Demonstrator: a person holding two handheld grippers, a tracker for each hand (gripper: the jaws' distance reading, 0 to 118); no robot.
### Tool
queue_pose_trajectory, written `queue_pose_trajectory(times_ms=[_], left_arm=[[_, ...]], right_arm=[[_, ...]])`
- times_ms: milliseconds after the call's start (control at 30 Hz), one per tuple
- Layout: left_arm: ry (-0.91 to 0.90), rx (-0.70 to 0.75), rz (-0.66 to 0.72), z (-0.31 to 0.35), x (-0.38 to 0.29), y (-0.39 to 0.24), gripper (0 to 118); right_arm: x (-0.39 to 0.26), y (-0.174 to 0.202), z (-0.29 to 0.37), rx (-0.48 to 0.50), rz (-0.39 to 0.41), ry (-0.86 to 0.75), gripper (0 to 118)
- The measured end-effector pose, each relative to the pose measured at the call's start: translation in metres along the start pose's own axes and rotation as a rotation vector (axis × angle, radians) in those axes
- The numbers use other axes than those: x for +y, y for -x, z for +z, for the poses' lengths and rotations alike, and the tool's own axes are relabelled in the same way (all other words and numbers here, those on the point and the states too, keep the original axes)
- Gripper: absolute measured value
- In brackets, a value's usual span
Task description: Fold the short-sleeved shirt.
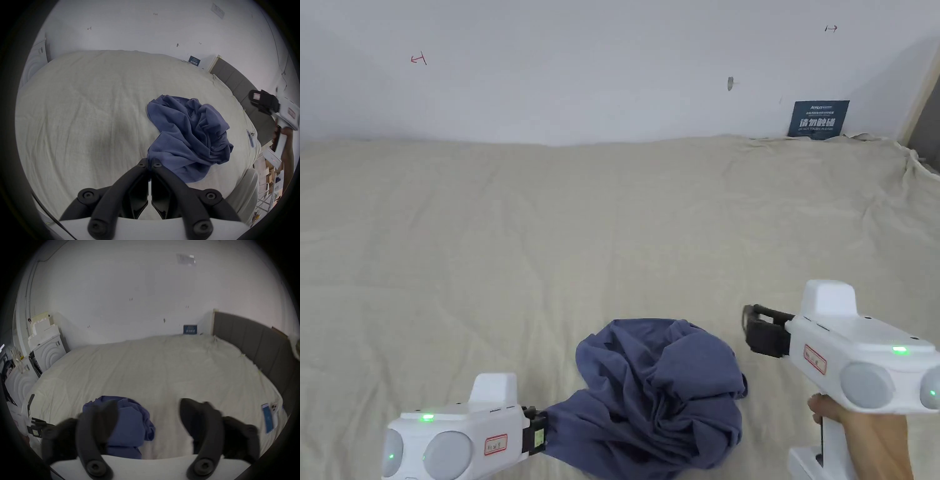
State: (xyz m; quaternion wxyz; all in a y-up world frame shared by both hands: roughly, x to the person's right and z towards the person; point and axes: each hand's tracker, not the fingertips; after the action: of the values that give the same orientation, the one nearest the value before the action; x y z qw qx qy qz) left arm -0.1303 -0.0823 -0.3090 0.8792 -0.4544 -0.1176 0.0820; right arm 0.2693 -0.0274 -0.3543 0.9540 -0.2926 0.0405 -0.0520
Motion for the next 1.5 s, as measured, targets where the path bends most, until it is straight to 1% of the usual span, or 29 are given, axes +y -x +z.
queue_pose_trajectory(times_ms=[33,67,233,367,433,467,533,600,633,667,700,733,800,900,1000,1067,1167,1333,1500], left_arm=[[-0.011,0.004,0.003,0.002,0.0,0.002,0],[-0.012,0.005,0.005,0.003,0.0,0.004,0],[-0.017,0.009,0.034,0.003,0.001,0.017,0],[-0.01,0.019,0.047,0.002,0.0,0.025,0],[-0.007,0.02,0.057,0.001,0.0,0.028,0],[-0.007,0.022,0.06,0.001,0.0,0.029,0],[-0.006,0.025,0.064,0.0,-0.001,0.031,0],[-0.004,0.024,0.065,-0.001,-0.001,0.031,0],[-0.004,0.024,0.065,-0.001,-0.001,0.031,0],[-0.004,0.026,0.063,-0.001,-0.001,0.031,0],[-0.003,0.028,0.058,-0.002,-0.001,0.03,0],[-0.003,0.029,0.057,-0.002,-0.001,0.029,0],[-0.004,0.03,0.053,-0.002,-0.001,0.028,0],[-0.013,0.028,0.05,0.0,-0.001,0.025,0],[-0.038,0.015,0.056,0.005,0.001,0.023,0],[-0.061,-0.005,0.066,0.011,0.005,0.022,0],[-0.098,-0.027,0.076,0.021,0.015,0.02,0],[-0.196,-0.049,0.109,0.044,0.052,0.026,0],[-0.332,-0.005,0.109,0.079,0.111,0.038,0]], right_arm=[[0.003,-0.002,-0.012,0.008,-0.02,0.023,92],[0.003,-0.002,-0.021,0.015,-0.04,0.036,94],[0.006,-0.008,-0.08,0.08,-0.117,0.192,94],[0.0,-0.006,-0.119,0.091,-0.088,0.315,93],[-0.004,-0.005,-0.133,0.104,-0.101,0.342,91],[-0.009,-0.004,-0.139,0.105,-0.099,0.372,88],[-0.013,-0.003,-0.147,0.112,-0.098,0.379,78],[-0.018,0.003,-0.148,0.106,-0.11,0.394,71],[-0.02,0.004,-0.15,0.115,-0.109,0.403,58],[-0.022,0.005,-0.15,0.12,-0.108,0.406,37],[-0.024,0.007,-0.15,0.123,-0.099,0.413,19],[-0.026,0.008,-0.148,0.125,-0.09,0.411,6],[-0.026,0.01,-0.141,0.129,-0.073,0.405,5],[-0.02,0.008,-0.124,0.108,-0.05,0.344,4],[-0.006,0.006,-0.102,0.112,-0.003,0.282,4],[0.004,0.004,-0.082,0.118,0.013,0.228,4],[0.026,0.005,-0.045,0.092,0.05,0.128,4],[0.072,-0.013,-0.002,0.058,0.04,0.005,4],[0.122,-0.027,0.019,0.016,0.056,-0.085,4]])
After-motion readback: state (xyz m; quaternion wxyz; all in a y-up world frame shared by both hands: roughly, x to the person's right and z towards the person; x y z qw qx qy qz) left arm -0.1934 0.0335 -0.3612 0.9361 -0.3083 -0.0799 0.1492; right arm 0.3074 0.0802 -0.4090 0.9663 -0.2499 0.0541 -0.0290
